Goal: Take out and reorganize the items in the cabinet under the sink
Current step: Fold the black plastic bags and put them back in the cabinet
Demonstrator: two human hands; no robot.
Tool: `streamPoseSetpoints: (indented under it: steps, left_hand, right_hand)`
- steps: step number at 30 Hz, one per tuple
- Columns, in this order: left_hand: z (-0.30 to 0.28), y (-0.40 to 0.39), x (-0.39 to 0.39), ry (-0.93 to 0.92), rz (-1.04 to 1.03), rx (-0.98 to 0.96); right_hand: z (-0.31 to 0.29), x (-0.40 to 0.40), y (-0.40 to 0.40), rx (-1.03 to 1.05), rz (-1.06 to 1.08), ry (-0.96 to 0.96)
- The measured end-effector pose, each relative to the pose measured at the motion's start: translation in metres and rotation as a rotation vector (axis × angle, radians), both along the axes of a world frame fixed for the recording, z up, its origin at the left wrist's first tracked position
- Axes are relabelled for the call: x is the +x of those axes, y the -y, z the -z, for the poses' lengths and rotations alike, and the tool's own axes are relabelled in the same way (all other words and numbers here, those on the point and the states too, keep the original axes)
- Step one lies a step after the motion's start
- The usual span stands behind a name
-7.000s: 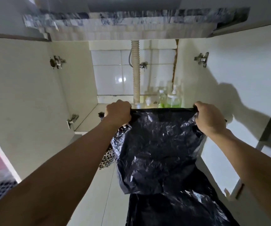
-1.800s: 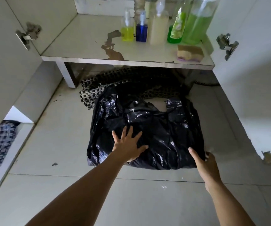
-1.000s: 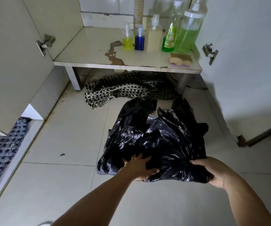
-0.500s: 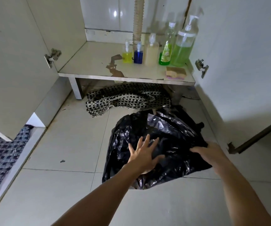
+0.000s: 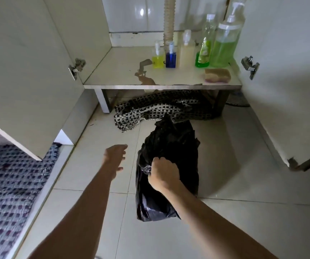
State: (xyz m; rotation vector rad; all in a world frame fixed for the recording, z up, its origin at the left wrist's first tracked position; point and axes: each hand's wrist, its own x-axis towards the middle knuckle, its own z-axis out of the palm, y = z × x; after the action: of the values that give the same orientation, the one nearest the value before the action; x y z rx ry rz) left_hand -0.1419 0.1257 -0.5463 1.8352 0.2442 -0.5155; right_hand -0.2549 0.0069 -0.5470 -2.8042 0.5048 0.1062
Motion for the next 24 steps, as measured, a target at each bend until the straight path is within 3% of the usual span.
streamPoseSetpoints:
  steps: [5, 7, 10, 13, 15, 17, 20, 24]
  left_hand:
    - [-0.019, 0.022, -0.014, -0.068, 0.377, 0.255]
    - [-0.01, 0.024, -0.024, -0.119, 0.411, 0.322]
    - [0.01, 0.023, -0.039, -0.178, 0.462, 0.374]
    - [0.028, 0.018, -0.045, -0.183, 0.465, 0.335]
    - [0.034, 0.013, -0.046, -0.224, 0.44, 0.295]
    - [0.04, 0.006, -0.047, -0.329, 0.412, 0.254]
    - [0.049, -0.002, -0.05, -0.486, 0.376, 0.179]
    - [0.061, -0.008, -0.058, -0.638, 0.29, 0.013]
  right_hand:
    - [0.028, -0.006, -0.037, 0.106, -0.224, -0.19]
    - [0.029, -0.019, -0.033, 0.174, -0.292, -0.145]
    - [0.025, -0.045, -0.006, 0.481, -0.262, 0.033]
    - [0.028, -0.071, 0.033, 0.581, -0.028, 0.335]
    - [0.038, -0.08, 0.064, 0.515, 0.266, 0.387]
    - [0.049, -0.084, 0.091, 0.512, 0.465, 0.215]
    - [0.068, -0.084, 0.107, 0.66, 0.577, -0.053]
    - [0.094, -0.076, 0.098, 1.029, 0.755, -0.083]
